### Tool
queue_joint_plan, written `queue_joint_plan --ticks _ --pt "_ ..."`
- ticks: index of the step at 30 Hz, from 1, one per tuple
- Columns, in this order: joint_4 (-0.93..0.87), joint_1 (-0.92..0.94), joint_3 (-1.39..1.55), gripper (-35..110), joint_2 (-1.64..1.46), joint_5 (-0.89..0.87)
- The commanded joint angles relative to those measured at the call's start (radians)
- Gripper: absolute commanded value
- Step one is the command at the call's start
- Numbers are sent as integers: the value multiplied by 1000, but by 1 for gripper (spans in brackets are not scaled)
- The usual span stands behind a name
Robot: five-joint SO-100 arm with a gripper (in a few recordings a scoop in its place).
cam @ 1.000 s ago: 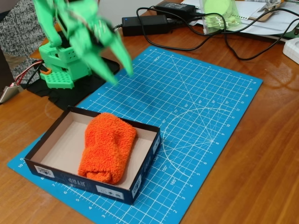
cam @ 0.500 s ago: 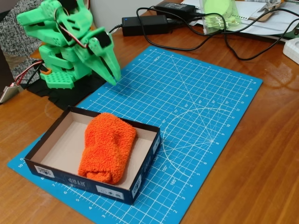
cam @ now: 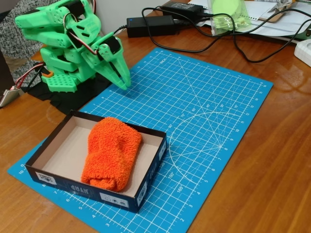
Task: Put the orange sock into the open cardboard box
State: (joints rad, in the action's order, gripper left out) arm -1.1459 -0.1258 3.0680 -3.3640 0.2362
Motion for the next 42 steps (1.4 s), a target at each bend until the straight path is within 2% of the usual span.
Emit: queue_joint_plan --ticks 1,2,4,5,6,7,15,16,19,22,24,31,35,42 --pt "40 -43 25 2 -14 77" --pt "91 5 48 2 -14 173" --pt "110 87 101 2 -14 534" --pt "37 117 97 2 -14 584" --pt "-46 150 98 2 -14 727" --pt "-54 178 98 0 -14 767" --pt "-58 218 100 0 -15 733" --pt "-38 212 100 0 -17 698" --pt "155 219 64 0 -17 370" --pt "195 242 35 0 -15 52" --pt "193 247 55 0 -15 -94" --pt "198 353 54 0 -14 -275" --pt "195 285 52 0 -15 -239" --pt "193 288 52 0 -17 -241"
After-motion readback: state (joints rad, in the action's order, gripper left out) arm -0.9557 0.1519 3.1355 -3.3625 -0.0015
